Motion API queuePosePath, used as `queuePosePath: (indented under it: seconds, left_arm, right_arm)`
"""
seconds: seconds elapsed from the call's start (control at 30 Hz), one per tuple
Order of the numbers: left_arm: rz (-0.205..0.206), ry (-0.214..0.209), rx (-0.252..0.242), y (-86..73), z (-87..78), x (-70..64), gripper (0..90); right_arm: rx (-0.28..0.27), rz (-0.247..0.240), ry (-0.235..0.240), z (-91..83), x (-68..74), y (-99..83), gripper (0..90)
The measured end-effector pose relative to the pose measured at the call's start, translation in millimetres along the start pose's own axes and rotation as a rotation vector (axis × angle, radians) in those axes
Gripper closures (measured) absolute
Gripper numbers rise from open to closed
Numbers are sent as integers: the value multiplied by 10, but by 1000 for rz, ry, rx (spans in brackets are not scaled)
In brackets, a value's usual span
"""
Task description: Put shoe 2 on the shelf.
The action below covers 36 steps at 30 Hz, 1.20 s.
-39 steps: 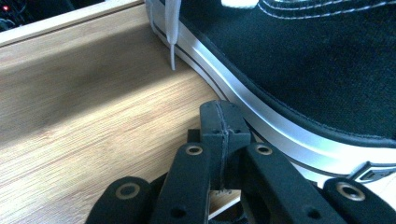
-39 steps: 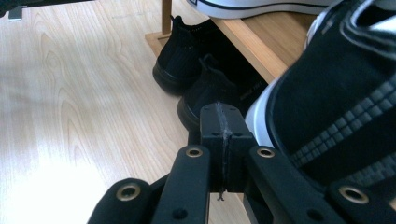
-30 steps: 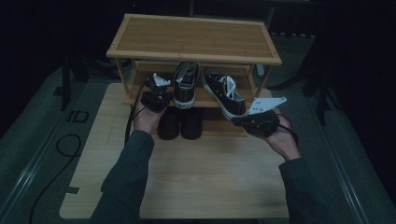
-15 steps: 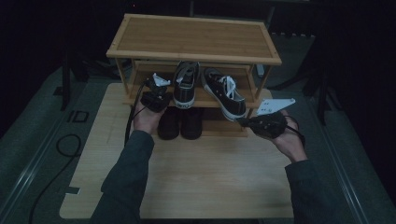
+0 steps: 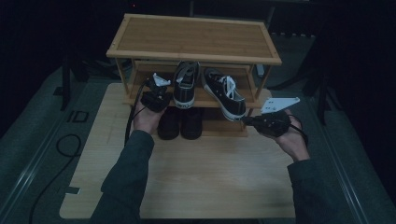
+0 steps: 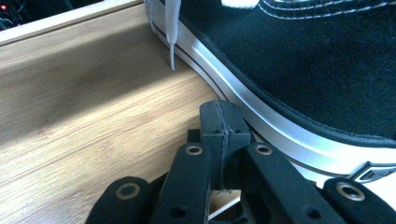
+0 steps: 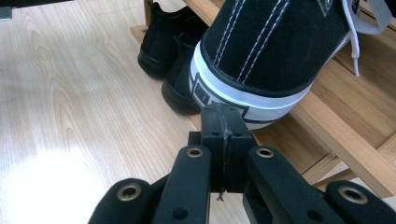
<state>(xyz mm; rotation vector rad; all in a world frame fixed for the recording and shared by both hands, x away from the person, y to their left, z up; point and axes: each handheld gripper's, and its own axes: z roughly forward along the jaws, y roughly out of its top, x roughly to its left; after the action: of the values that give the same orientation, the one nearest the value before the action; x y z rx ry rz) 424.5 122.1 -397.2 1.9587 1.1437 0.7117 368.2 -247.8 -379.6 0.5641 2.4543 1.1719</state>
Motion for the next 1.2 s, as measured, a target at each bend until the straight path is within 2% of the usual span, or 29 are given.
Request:
queuePosePath:
  seconds: [0.13,0.53,0.73,0.93,1.2]
  left_arm:
    - [8,1,2,-1,-1,1,900]
    - [14,8,1,1,-1,-11,900]
    - [2,13,13,20,-1,-16,900]
    - [-22,0,11,26,2,1,900]
    - [-23,12,-6,20,30,-11,900]
  right_arm:
    - [-3,-4,-9,1,16,9,900]
    - [-27,1,11,32,21,36,900]
    - [-32,11,21,50,17,18,900]
    - [-39,21,23,58,21,-6,900]
    - [-30,-2,43,94,44,-7,900]
